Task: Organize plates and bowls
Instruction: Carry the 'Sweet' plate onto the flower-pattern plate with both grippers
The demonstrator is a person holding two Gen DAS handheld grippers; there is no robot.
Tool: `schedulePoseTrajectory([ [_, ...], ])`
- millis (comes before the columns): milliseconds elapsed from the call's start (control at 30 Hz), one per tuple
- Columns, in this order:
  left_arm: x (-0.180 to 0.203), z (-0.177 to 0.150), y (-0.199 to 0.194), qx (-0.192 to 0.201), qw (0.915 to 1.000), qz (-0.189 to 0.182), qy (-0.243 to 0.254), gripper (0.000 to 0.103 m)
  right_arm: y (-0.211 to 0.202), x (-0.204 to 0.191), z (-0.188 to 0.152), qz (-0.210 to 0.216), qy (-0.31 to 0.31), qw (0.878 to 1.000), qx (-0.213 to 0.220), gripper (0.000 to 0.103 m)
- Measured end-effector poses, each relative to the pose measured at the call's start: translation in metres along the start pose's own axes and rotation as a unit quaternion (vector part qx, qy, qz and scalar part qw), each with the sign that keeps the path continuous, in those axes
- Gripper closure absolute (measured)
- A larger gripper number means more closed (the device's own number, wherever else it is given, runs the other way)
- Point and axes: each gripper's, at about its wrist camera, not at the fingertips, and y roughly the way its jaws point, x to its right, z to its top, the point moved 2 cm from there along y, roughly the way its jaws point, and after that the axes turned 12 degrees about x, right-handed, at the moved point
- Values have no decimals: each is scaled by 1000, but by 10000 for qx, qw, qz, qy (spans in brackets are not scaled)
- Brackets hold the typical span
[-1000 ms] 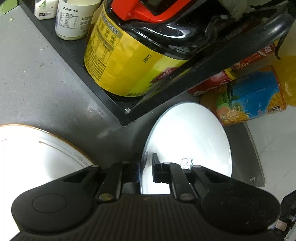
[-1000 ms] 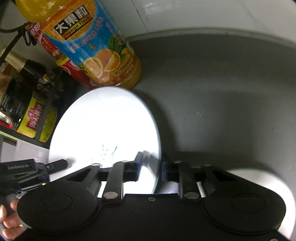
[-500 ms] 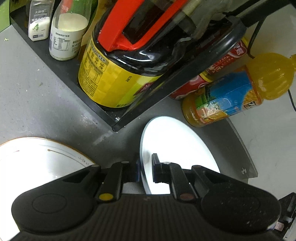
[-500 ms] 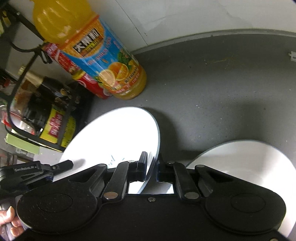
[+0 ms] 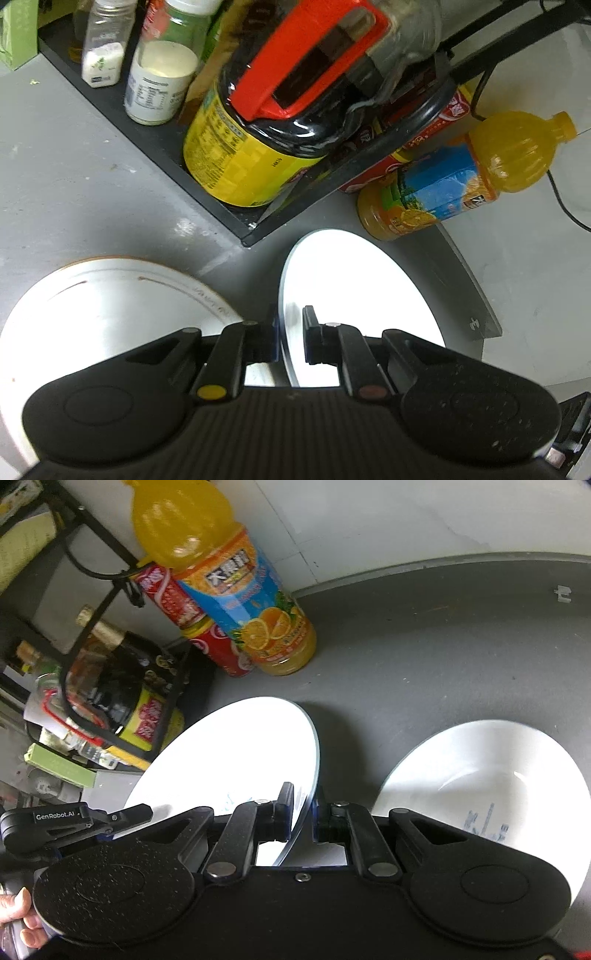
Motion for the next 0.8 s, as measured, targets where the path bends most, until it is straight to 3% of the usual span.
schedulePoseTrajectory([
  [800, -49, 2, -64, -134, 9994, -175, 275, 93, -41, -52, -66, -39, 213, 9992, 329, 93],
])
